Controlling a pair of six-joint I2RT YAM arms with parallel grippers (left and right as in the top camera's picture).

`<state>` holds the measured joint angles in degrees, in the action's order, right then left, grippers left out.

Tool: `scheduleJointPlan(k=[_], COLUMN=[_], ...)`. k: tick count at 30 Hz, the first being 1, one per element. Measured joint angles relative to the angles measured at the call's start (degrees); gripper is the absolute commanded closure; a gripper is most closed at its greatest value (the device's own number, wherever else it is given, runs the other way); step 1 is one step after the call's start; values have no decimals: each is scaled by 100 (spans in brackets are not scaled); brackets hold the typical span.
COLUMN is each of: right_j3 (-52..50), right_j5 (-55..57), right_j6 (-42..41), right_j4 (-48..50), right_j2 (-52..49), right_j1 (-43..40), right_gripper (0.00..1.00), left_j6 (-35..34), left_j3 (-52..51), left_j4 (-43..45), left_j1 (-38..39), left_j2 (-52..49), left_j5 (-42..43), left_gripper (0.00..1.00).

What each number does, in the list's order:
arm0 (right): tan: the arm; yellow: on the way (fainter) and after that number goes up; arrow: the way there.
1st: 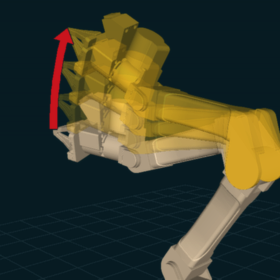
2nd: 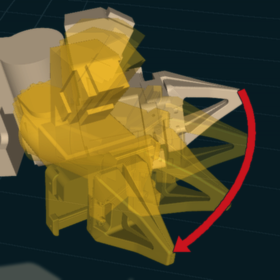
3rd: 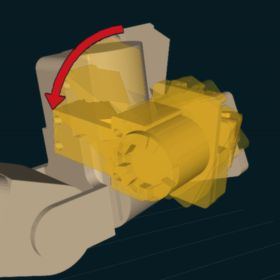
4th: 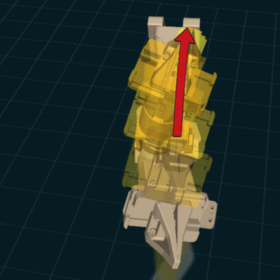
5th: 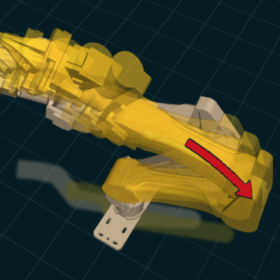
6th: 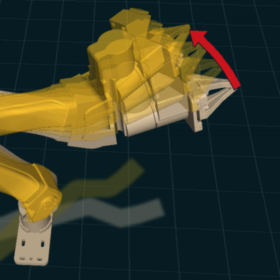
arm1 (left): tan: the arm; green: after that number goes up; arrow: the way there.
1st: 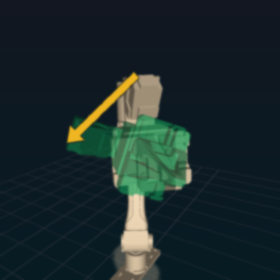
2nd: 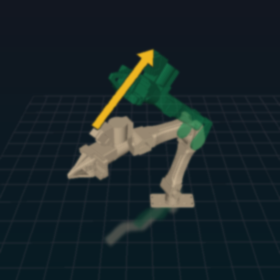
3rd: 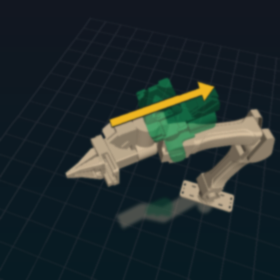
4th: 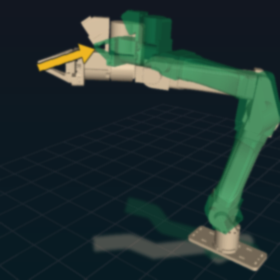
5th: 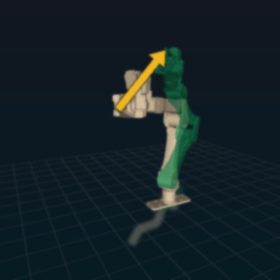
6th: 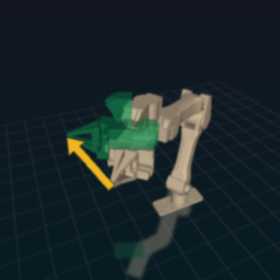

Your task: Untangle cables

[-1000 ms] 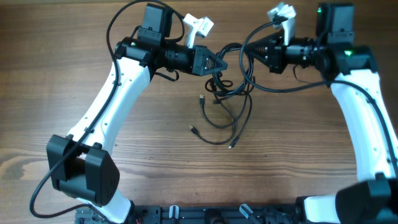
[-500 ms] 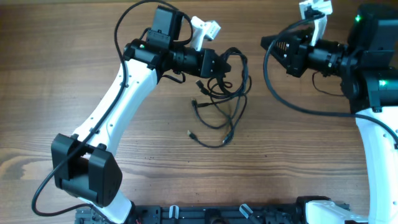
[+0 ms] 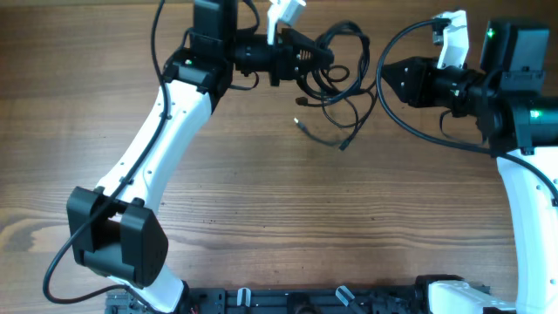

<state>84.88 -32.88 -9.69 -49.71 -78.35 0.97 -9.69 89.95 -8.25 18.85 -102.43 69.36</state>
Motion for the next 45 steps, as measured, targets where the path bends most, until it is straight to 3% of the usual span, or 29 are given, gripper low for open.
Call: scheduleJointPlan(k=[8, 21, 30, 33, 36, 40, 41, 43, 44, 45], right_j3=[0, 0, 0, 0, 0, 0, 0, 0, 0, 0], right_j5=[-702, -1355, -1399, -1093, -289, 417, 520, 684, 734, 796], right_j6=[409, 702, 476, 293, -63, -310, -356, -424, -448, -457], right_j4=[66, 109, 634, 579, 365, 221, 214, 181, 153, 120], right_j2=[-348, -483, -997, -1060, -1069, -1071, -1071, -1071, -1071, -1071], right_j1=[0, 203, 424, 426, 424, 424, 424, 424, 424, 424], right_gripper=[60, 64, 78, 77, 76, 73, 72, 68, 67, 66], left_j6=[-1191, -3805, -4059, -3775, -3386, -3180, -3145, -3084, -2988, -2889], left_j3=[0, 0, 0, 35, -2, -247, -326, -415, -444, -459], left_j4=[345, 380, 229, -693, -2649, -2723, -2627, -2612, -2608, -2610], left_j1=[-59, -59, -59, -48, 181, 551, 645, 791, 826, 831], left_j2=[0, 0, 0, 0, -17, -197, -284, -527, -638, -688], left_j5=[216, -966, -1191, -1373, -2205, -2837, -2990, -3320, -3585, -3783], left_gripper=[96, 96, 96, 96, 96, 95, 83, 10, 0, 0])
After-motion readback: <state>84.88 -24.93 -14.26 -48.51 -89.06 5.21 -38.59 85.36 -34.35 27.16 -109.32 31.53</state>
